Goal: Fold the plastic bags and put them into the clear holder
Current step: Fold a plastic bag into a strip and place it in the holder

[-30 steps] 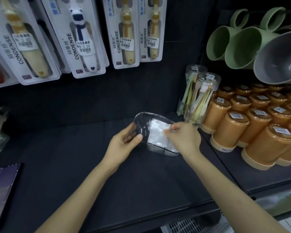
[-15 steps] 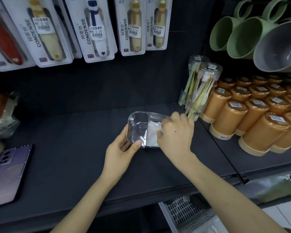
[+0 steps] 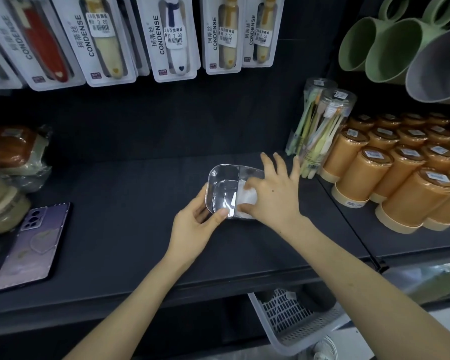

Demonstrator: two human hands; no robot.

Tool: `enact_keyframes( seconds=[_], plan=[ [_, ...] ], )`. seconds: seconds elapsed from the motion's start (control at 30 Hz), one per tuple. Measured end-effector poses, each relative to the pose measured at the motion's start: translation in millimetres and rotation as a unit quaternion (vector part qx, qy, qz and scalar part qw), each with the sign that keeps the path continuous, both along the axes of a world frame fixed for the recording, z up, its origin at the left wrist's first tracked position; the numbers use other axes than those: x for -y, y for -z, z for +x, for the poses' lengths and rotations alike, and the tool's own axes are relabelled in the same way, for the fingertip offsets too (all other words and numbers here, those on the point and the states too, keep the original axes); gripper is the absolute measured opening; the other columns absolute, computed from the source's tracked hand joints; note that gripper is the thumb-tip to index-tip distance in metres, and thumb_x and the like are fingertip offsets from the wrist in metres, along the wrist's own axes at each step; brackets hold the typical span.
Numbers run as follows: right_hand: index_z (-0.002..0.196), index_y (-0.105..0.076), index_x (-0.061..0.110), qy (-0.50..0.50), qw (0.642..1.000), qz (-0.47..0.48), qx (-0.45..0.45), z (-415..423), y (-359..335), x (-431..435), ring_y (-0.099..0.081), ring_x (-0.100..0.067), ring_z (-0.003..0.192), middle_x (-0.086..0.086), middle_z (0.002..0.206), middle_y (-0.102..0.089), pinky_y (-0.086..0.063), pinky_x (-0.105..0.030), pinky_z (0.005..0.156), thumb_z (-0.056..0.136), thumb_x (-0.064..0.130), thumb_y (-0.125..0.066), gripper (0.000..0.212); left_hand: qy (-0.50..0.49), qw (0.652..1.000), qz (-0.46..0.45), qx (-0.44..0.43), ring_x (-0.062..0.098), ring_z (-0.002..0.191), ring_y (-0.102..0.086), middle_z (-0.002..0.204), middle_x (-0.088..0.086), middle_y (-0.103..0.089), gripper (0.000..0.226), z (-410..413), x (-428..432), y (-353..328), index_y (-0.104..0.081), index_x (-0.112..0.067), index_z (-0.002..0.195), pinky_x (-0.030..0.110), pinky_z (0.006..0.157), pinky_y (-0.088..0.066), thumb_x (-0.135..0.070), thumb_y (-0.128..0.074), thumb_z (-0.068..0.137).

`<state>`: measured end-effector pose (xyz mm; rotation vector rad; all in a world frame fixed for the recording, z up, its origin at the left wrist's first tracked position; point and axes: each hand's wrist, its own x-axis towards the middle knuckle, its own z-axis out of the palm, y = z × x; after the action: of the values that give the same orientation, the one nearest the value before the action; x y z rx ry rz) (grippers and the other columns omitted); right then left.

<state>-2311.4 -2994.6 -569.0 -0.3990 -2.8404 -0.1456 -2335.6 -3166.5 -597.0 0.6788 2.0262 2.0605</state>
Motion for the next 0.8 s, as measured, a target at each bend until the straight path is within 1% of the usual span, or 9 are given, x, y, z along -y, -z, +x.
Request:
enact_keyframes(
  seconds=[0.17,0.23,0.27,0.37,0.4,0.47,0.57,0.7,0.8],
  plan=[
    [0.079,-0.076,0.026,-0.015,0.999,-0.005,-0.050,5,-4,-7,-0.042,-0.046,0.128,-0.022,0.136,-0.052,-0.014,-0.068,0.108,0.047,0.060,-0.084,0.048,0.009,1.000,-0.002,-0.002,-0.004,0.121,-0.053,0.125,-0.030,-0.058,0.051,-1,1,-1,-0.051,-0.042,0.123,0.013,0.099,-0.042,-0.008,-0.067,0.087],
    [0.081,-0.076,0.026,-0.020,0.997,-0.006,-0.073,10,-9,-12,-0.041,-0.046,0.129,-0.022,0.137,-0.051,-0.010,-0.067,0.108,0.048,0.055,-0.086,0.045,0.008,1.000,-0.004,-0.002,-0.005,0.121,-0.052,0.123,-0.033,-0.057,0.051,-2,1,-1,-0.051,-0.043,0.121,0.014,0.100,-0.042,-0.008,-0.066,0.087],
    [0.084,-0.076,0.027,-0.016,0.998,-0.001,-0.063,11,-13,-13,-0.037,-0.045,0.133,-0.020,0.140,-0.048,-0.006,-0.066,0.109,0.051,0.054,-0.085,0.043,0.006,1.000,-0.004,-0.001,-0.005,0.121,-0.052,0.123,-0.033,-0.057,0.051,-2,0,0,-0.050,-0.042,0.122,0.014,0.101,-0.041,-0.007,-0.066,0.088],
    [0.104,-0.070,0.034,0.010,0.999,0.022,0.041,7,-18,-9,-0.015,-0.037,0.144,-0.013,0.155,-0.026,0.007,-0.060,0.112,0.071,0.057,-0.071,0.040,0.003,1.000,-0.013,-0.003,-0.008,0.120,-0.051,0.125,-0.032,-0.054,0.053,-3,-2,-1,-0.048,-0.033,0.131,0.014,0.102,-0.040,-0.008,-0.066,0.088],
    [0.109,-0.067,0.035,0.019,0.997,0.027,0.070,3,-18,-7,-0.011,-0.036,0.145,-0.012,0.156,-0.022,0.008,-0.061,0.113,0.074,0.058,-0.068,0.041,0.001,1.000,-0.020,-0.004,-0.011,0.118,-0.051,0.120,-0.035,-0.055,0.053,-3,-3,-3,-0.047,-0.032,0.133,0.013,0.101,-0.040,-0.009,-0.065,0.089],
    [0.114,-0.064,0.034,0.035,0.993,0.033,0.110,-5,-17,-2,-0.009,-0.038,0.145,-0.013,0.155,-0.020,0.006,-0.063,0.113,0.077,0.059,-0.065,0.045,-0.003,0.999,-0.039,-0.005,-0.020,0.108,-0.051,0.104,-0.047,-0.056,0.052,-4,-5,-7,-0.045,-0.041,0.125,0.007,0.096,-0.040,-0.009,-0.064,0.090],
    [0.116,-0.063,0.035,0.046,0.992,0.017,0.120,-7,-18,-5,-0.008,-0.037,0.145,-0.012,0.155,-0.020,0.005,-0.064,0.113,0.076,0.064,-0.062,0.049,-0.002,0.998,-0.057,0.002,-0.026,0.099,-0.051,0.093,-0.055,-0.052,0.051,-7,-7,-9,-0.042,-0.048,0.113,0.006,0.095,-0.041,-0.007,-0.063,0.090],
    [0.111,-0.065,0.038,0.055,0.996,-0.020,0.066,-6,-20,-11,-0.012,-0.035,0.145,-0.009,0.154,-0.025,0.005,-0.062,0.113,0.074,0.072,-0.058,0.051,-0.004,0.998,-0.061,0.009,-0.025,0.099,-0.052,0.092,-0.051,-0.055,0.052,-11,-9,-8,-0.040,-0.044,0.118,0.008,0.097,-0.042,-0.008,-0.064,0.089],
    [0.113,-0.066,0.034,0.059,0.994,-0.014,0.090,-14,-13,-5,-0.012,-0.036,0.145,-0.010,0.155,-0.024,0.006,-0.064,0.113,0.076,0.070,-0.057,0.052,-0.010,0.997,-0.072,0.009,-0.026,0.096,-0.052,0.088,-0.051,-0.055,0.050,-12,-11,-8,-0.042,-0.045,0.114,0.004,0.091,-0.042,-0.007,-0.064,0.090]
  ],
)
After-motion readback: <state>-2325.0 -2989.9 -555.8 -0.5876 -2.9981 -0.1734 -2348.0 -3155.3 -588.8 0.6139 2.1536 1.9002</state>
